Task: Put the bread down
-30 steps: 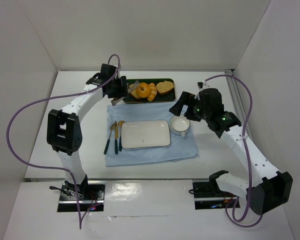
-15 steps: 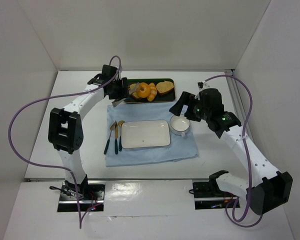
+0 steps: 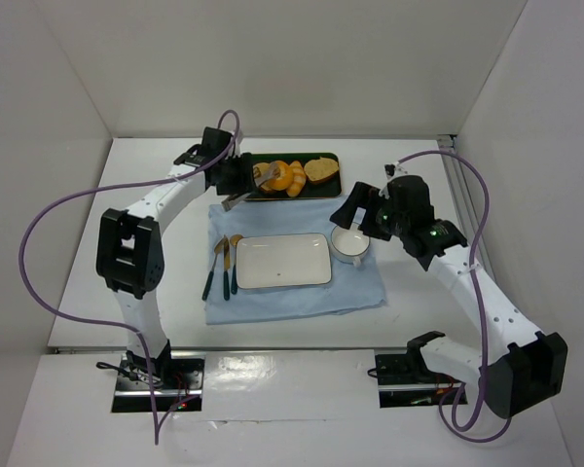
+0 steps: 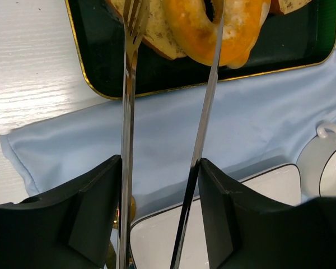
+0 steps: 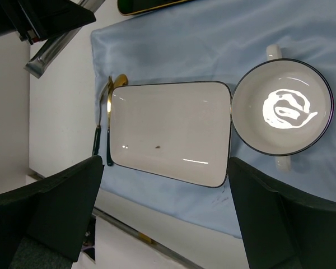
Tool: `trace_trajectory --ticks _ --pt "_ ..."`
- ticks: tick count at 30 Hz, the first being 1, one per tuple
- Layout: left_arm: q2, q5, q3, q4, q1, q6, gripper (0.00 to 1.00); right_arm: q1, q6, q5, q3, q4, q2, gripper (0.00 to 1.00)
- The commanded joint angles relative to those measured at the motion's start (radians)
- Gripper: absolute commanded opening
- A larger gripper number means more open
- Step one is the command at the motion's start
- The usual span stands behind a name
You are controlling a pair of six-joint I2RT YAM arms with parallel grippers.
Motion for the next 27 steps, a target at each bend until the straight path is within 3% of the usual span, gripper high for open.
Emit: trace_trajectory --ticks 1,7,9,11,17,27 --pt "0.009 0.033 0.051 0.031 -0.011 0.008 0.67 -0.009 0.01 0.0 -0.007 0.056 -0.02 0.99" --pt "0.028 0.023 0.051 0.031 -0.02 0.008 0.54 -0.009 0.01 0.0 -0.007 0.056 -0.02 0.99" --pt "0.028 0.023 0.051 0.031 -0.02 0.008 0.43 -0.009 0.01 0.0 -0.007 0.056 -0.02 0.99" --pt "0.028 0.034 0.06 0.031 -0.02 0.017 0.38 -0.009 0.01 0.0 -0.018 0.056 -0.02 0.99" --pt "0.005 0.034 0.06 0.031 -0.02 0.017 0.38 -0.009 0.028 -0.009 -0.027 0.067 -0.02 0.99" --pt "-0.228 0.094 -0.038 0.02 0.0 0.008 0.38 -0.009 -0.01 0.073 0.037 0.064 0.046 0.99"
